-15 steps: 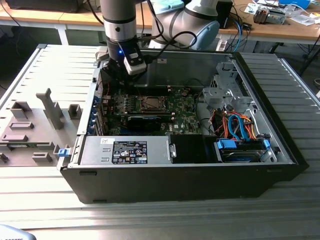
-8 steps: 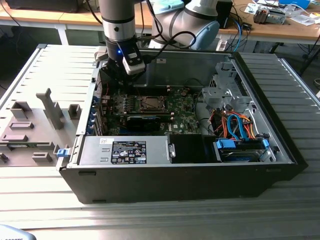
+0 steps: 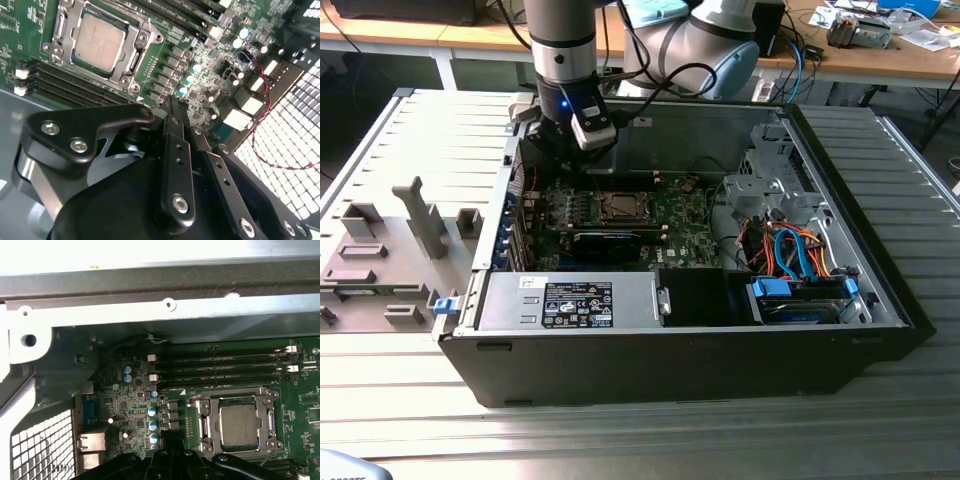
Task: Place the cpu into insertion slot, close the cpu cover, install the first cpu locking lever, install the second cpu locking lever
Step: 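Install the first cpu locking lever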
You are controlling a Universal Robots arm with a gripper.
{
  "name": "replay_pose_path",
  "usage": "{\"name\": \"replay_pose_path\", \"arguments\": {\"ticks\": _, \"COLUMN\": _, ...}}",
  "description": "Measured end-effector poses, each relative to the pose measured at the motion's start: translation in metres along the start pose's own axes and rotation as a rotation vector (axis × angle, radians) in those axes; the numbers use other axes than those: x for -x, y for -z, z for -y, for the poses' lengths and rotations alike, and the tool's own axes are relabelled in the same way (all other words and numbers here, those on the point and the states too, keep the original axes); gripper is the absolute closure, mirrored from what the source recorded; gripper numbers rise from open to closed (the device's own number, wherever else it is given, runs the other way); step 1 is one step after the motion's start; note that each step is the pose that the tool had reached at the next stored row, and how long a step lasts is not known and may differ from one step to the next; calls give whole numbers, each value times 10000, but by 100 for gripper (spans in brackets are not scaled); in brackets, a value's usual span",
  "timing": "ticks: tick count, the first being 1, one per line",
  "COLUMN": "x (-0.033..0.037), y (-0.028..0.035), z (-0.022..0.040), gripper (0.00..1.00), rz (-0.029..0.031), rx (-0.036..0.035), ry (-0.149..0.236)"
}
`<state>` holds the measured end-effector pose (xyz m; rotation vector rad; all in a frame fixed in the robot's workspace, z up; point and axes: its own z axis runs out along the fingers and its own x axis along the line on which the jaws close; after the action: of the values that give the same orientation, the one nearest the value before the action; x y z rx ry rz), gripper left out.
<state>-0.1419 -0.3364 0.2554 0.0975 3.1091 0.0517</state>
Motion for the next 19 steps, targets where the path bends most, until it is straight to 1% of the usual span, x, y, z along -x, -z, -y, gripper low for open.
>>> {"name": "replay_pose_path", "arguments": {"ticks": 3, "x": 1, "y": 9, "z": -1, "gripper": 89, "rz": 7, "rx": 46, "ry": -301}}
{"name": "replay_pose_path", "arguments": {"ticks": 4, "x": 2, "y": 10, "z": 0, "gripper": 89, "rz": 5, "rx": 102, "ry": -388}}
{"name": "replay_pose_path", "arguments": {"ticks": 6, "x": 1, "y": 10, "z": -7, "gripper": 89, "rz": -4, "rx": 236, "ry": -408}}
{"name": "replay_pose_path", "arguments": {"ticks": 8, "x": 0, "y": 10, "z": -24, "gripper": 89, "rz": -8, "rx": 267, "ry": -407}}
{"name": "replay_pose_path", "arguments": {"ticks": 9, "x": -1, "y": 9, "z": -37, "gripper": 89, "rz": -7, "rx": 268, "ry": -402}}
{"name": "replay_pose_path", "arguments": {"ticks": 10, "x": -5, "y": 8, "z": -89, "gripper": 89, "rz": -11, "rx": 269, "ry": -359}}
{"name": "replay_pose_path", "arguments": {"ticks": 11, "x": -6, "y": 7, "z": -117, "gripper": 89, "rz": -13, "rx": 272, "ry": -284}}
{"name": "replay_pose_path", "arguments": {"ticks": 12, "x": -8, "y": 6, "z": -139, "gripper": 89, "rz": -21, "rx": 278, "ry": -113}}
{"name": "replay_pose_path", "arguments": {"ticks": 15, "x": -9, "y": 5, "z": -173, "gripper": 89, "rz": -34, "rx": 284, "ry": 154}}
{"name": "replay_pose_path", "arguments": {"ticks": 19, "x": 11, "y": 4, "z": -186, "gripper": 89, "rz": -38, "rx": 282, "ry": 185}}
